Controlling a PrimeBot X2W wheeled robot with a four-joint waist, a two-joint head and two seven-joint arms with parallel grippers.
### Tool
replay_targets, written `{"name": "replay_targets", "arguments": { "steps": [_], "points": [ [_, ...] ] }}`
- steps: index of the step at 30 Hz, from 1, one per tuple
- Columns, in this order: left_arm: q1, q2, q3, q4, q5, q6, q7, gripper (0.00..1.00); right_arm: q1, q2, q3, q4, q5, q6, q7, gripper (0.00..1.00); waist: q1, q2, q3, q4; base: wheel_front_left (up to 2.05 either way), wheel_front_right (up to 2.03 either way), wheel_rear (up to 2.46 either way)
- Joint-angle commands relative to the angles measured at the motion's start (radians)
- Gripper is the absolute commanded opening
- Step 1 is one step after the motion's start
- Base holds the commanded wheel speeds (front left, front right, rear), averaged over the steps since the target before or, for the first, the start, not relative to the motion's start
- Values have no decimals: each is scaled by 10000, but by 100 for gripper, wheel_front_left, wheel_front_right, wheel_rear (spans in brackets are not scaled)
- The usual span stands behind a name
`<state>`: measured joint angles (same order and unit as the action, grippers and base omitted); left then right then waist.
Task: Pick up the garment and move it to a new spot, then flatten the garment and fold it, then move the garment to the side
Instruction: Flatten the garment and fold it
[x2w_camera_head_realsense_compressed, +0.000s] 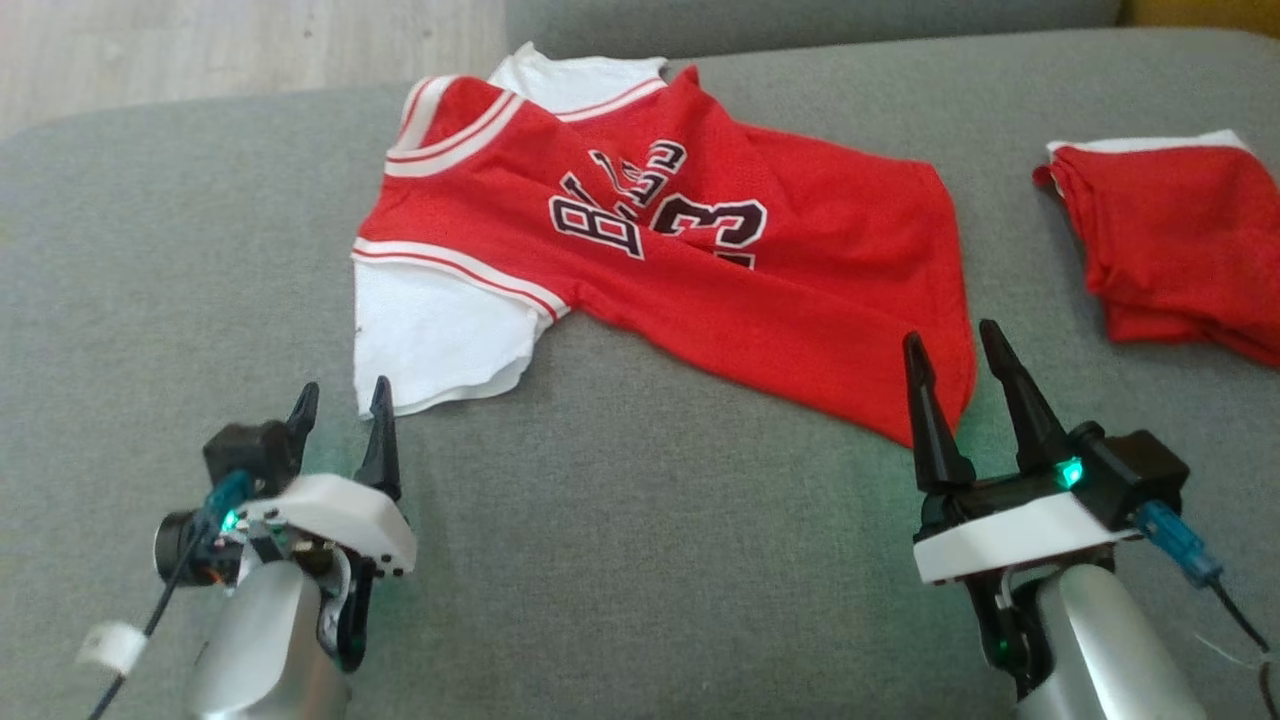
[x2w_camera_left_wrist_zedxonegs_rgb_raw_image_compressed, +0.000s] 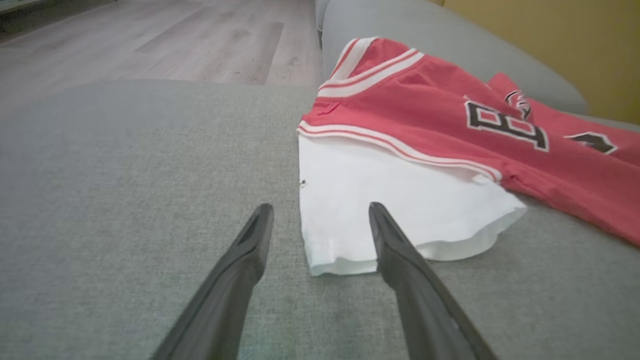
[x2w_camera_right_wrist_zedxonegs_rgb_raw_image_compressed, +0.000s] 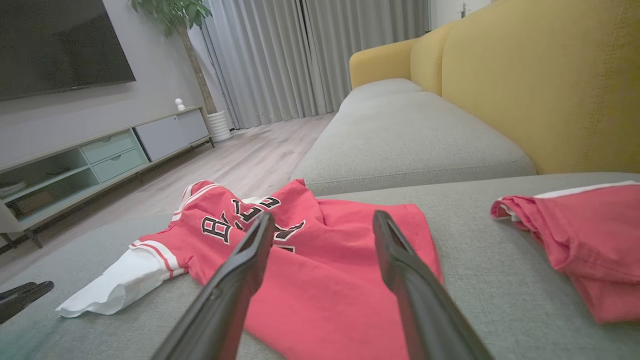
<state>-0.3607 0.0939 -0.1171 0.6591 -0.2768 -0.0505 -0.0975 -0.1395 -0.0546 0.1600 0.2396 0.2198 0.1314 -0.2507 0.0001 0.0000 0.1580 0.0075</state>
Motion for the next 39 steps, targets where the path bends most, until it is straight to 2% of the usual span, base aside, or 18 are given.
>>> {"name": "replay_targets", "arguments": {
  "steps": [1, 6, 14, 17, 18, 19, 25, 29, 39],
  "points": [
    [-601, 346, 212, 159, 111, 106, 144, 100, -380, 43, 206, -351, 13, -7, -111, 100, -1, 0, 229, -176, 0, 0, 0],
    [-1147, 396, 257, 1114, 71, 330, 359, 100, -501, 43, 237, -392, 28, -7, -111, 100, -1, 0, 491, -346, 0, 0, 0],
    [-1473, 379, 90, 2058, 89, 375, 478, 100, -601, 43, 217, -445, 128, -7, -111, 100, -1, 0, 686, -479, 0, 0, 0],
    [-1578, 358, 54, 2394, 0, 248, 555, 100, -604, 43, 178, -448, 133, -7, -111, 100, -1, 0, 714, -470, 0, 0, 0],
    [-1617, 350, 65, 2445, -45, 201, 480, 46, -605, 43, 161, -437, 126, -7, -111, 100, -1, 0, 711, -461, 0, 0, 0],
    [-1652, 350, 82, 2480, -87, 160, 374, 0, -607, 43, 145, -424, 119, -7, -111, 100, -1, 0, 702, -450, 0, 0, 0],
    [-1751, 405, 242, 2473, -276, 95, -665, 0, -560, 43, 96, -158, 33, -7, -111, 100, -1, 0, 491, -338, 0, 0, 0],
    [-1655, 368, 366, 1992, -373, 70, -1369, 0, -421, 43, -118, 454, -95, -7, -20, 100, -1, 0, 218, -274, 0, 0, 0],
    [-544, 105, 642, -960, -139, 236, -1638, 0, -3, 43, -579, 2096, 361, -7, 1226, 100, -1, 0, -347, -4, 0, 0, 0]
  ]
}}
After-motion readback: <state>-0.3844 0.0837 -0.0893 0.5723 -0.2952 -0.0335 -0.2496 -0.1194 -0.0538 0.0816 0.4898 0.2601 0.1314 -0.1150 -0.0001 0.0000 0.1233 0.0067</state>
